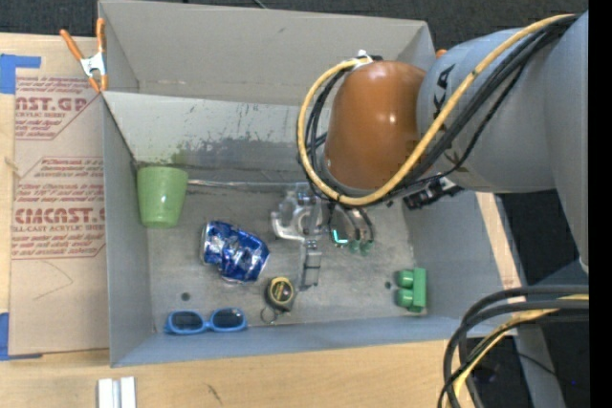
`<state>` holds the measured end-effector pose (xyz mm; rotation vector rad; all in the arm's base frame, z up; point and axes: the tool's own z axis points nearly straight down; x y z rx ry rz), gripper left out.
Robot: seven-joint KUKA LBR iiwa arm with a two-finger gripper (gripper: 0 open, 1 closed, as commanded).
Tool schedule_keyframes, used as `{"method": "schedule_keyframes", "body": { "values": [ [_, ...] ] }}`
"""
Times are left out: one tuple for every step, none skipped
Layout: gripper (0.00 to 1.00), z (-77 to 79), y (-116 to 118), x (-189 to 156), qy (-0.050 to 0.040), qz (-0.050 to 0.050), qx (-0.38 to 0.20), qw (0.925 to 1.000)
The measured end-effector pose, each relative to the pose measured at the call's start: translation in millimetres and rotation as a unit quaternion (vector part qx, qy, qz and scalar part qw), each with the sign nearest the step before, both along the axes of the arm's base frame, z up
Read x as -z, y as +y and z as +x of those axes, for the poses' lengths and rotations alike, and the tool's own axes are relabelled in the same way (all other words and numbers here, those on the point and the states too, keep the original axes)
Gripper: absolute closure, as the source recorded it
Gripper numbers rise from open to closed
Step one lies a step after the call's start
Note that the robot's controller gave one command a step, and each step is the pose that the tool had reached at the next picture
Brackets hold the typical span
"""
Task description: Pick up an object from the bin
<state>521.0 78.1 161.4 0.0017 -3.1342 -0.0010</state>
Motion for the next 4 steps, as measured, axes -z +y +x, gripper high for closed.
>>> {"method": "schedule_keyframes", "body": {
  "values": [
    [0.00,37.1,62,88,-0.0012,0.001,0.205,0.9787],
    [0.00,3.4,67,61,-0.0031,-0.001,0.307,0.9516],
    [0.00,-10.6,93,61,-0.0019,-0.002,0.357,0.9340],
    [0.00,-15.6,94,93,-0.0019,-0.002,0.413,0.9109]
  ]
}}
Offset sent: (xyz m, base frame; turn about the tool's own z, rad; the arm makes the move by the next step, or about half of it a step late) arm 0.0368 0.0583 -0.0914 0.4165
